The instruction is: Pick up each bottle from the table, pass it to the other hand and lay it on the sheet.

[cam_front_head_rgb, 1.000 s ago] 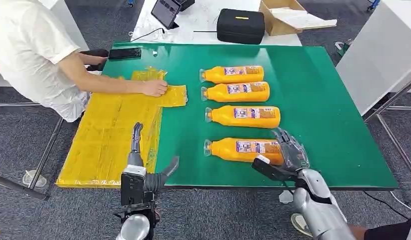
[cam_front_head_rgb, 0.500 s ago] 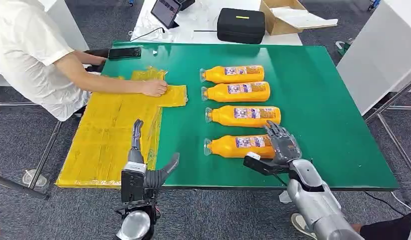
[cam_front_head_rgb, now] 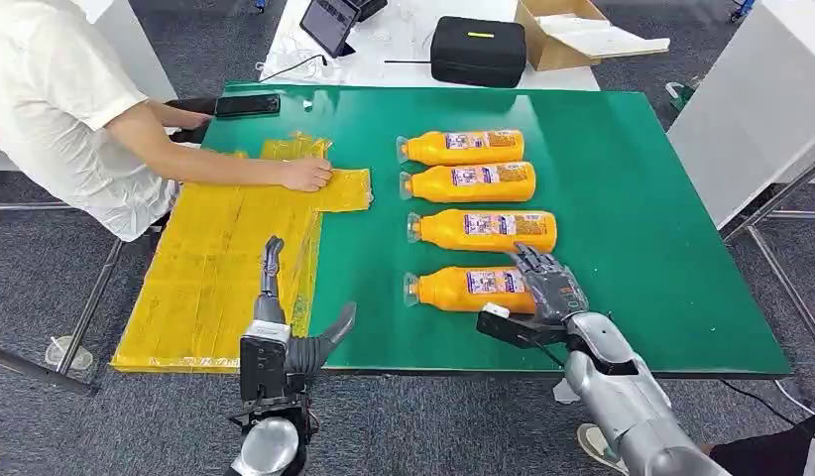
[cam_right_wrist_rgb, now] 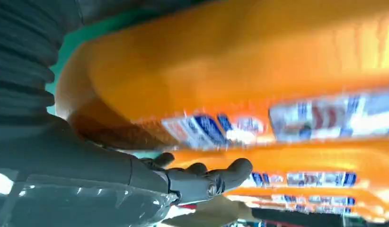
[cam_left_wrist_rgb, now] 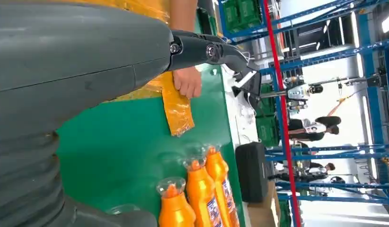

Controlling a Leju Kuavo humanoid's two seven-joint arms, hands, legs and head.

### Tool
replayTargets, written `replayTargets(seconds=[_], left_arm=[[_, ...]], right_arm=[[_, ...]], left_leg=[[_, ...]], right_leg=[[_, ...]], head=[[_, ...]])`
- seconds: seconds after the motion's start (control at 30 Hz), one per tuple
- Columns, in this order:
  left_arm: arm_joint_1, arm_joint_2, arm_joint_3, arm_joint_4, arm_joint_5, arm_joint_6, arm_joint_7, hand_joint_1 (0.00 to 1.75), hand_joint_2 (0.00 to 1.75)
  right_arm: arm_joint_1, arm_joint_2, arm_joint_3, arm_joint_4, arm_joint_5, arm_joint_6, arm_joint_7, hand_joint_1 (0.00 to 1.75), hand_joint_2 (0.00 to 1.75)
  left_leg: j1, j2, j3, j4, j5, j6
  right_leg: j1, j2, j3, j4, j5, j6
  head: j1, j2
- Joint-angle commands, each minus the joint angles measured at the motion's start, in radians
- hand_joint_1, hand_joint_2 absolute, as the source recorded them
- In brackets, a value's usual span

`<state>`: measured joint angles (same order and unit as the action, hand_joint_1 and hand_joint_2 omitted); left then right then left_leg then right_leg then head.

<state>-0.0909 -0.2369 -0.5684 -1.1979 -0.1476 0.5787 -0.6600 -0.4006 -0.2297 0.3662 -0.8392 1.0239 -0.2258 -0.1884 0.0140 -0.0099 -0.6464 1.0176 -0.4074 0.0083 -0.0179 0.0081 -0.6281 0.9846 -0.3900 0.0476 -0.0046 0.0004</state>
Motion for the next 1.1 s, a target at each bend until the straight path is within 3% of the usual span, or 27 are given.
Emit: replayTargets(seconds=[0.03,0.07,0.23,0.43,0.47,0.67,0.77,0.9,1.1], left_arm=[[-0.024,0.022,-0.020,0.046,-0.004,0.003,0.004,0.00,1.75],[-0.023,0.022,-0.018,0.046,-0.005,0.004,0.005,0.00,1.75],[-0.023,0.023,-0.016,0.043,-0.007,0.004,0.004,0.00,1.75],[-0.016,0.022,-0.002,0.030,0.008,-0.008,-0.001,0.00,1.75],[-0.006,0.011,0.022,0.012,0.061,-0.021,-0.014,0.00,1.75],[0.011,0.017,0.047,0.008,0.370,-0.240,0.065,0.00,1.75],[0.013,0.018,0.046,0.020,0.401,-0.269,0.067,0.00,1.75],[0.024,0.043,0.021,0.048,0.525,-0.452,0.148,0.00,1.75],[-0.005,0.042,-0.003,0.091,0.523,-0.490,0.155,0.00,1.75]], right_arm=[[-0.042,-0.032,0.064,0.147,-0.010,0.062,0.022,1.75,1.75],[-0.043,-0.035,0.069,0.157,-0.011,0.072,0.024,1.69,1.75],[-0.033,-0.039,0.063,0.157,-0.022,0.069,0.019,1.75,1.75],[0.027,-0.016,0.002,0.075,-0.182,0.104,-0.095,1.75,1.75],[0.055,0.006,-0.042,0.023,-0.269,0.103,-0.152,1.75,1.75],[0.142,0.096,-0.077,-0.258,-0.443,0.084,-0.207,1.75,1.75],[0.149,0.101,-0.078,-0.284,-0.461,0.077,-0.209,1.75,1.75],[0.164,0.170,-0.062,-0.378,-0.564,0.082,-0.280,1.75,1.75],[0.135,0.217,0.023,-0.364,-0.605,0.120,-0.274,1.75,1.75]], left_leg=[[0.000,0.000,0.005,-0.001,-0.001,0.000],[0.000,-0.001,0.006,-0.001,-0.001,0.000],[0.000,-0.002,0.005,-0.001,0.000,0.000],[0.001,-0.003,0.007,-0.001,-0.001,0.000],[0.001,-0.003,0.010,-0.002,-0.001,0.000],[0.001,0.003,0.008,-0.001,-0.002,-0.001],[0.001,0.003,0.008,-0.001,-0.003,-0.001],[0.001,0.003,0.004,-0.001,-0.001,-0.001],[0.001,0.006,0.008,-0.001,-0.004,-0.001]], right_leg=[[0.001,-0.001,0.005,-0.001,-0.001,-0.002],[0.001,-0.002,0.007,-0.002,-0.001,-0.002],[0.001,-0.002,0.006,-0.002,-0.001,-0.001],[0.002,-0.004,0.008,-0.002,-0.001,-0.002],[0.002,-0.004,0.011,-0.003,-0.002,-0.003],[0.002,0.002,0.007,-0.001,-0.001,-0.003],[0.002,0.002,0.007,-0.001,-0.001,-0.003],[0.001,0.002,0.003,0.000,0.000,-0.002],[0.001,0.004,0.006,0.000,-0.002,-0.003]], head=[[0.000,0.000],[0.000,0.000],[0.000,0.000],[0.000,0.000],[0.000,0.000],[0.000,0.000],[0.000,0.000],[0.000,0.000],[0.000,0.000]])
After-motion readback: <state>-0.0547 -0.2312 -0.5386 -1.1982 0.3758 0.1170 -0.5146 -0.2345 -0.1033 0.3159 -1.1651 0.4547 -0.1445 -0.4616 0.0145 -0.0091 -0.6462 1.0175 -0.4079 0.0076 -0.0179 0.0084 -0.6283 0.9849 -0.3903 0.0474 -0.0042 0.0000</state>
